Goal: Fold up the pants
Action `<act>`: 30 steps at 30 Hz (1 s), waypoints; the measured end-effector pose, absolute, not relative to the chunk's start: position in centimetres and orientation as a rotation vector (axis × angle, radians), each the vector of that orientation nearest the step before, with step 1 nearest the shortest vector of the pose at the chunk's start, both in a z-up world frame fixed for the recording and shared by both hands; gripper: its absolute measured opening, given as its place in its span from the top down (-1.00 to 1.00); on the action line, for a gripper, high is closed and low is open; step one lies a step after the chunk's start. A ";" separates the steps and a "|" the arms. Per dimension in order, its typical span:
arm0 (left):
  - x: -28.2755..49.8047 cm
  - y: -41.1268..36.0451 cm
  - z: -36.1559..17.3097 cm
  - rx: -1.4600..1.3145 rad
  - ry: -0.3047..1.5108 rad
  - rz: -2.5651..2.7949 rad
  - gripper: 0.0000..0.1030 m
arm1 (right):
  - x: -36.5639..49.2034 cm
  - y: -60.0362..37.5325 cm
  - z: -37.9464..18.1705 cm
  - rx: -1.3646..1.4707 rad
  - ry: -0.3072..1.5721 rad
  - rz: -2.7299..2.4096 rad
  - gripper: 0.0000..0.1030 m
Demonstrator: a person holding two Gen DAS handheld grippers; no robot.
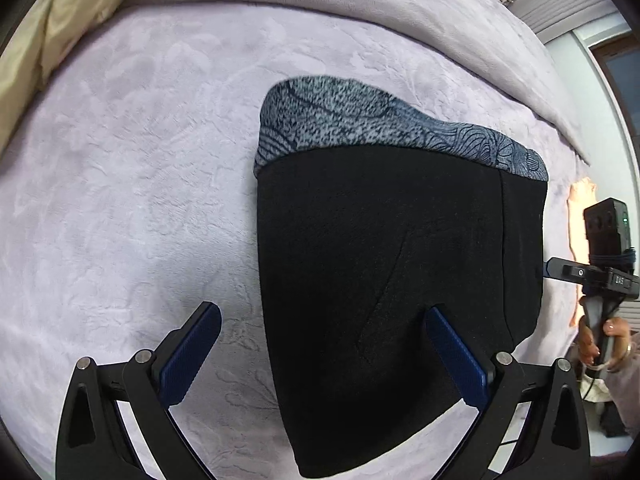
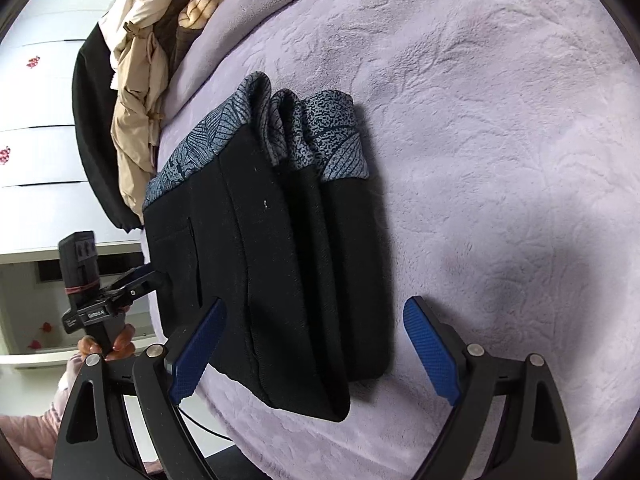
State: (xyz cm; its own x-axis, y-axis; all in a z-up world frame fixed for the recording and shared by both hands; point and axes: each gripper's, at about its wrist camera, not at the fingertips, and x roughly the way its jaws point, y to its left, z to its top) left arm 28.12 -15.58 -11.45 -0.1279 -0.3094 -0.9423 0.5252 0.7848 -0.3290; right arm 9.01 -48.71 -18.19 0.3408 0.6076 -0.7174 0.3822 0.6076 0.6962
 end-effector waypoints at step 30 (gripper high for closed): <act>22.4 -15.5 -5.9 0.169 1.389 -0.737 -0.22 | 7.0 -47.3 -17.1 1.245 1.196 0.338 -0.07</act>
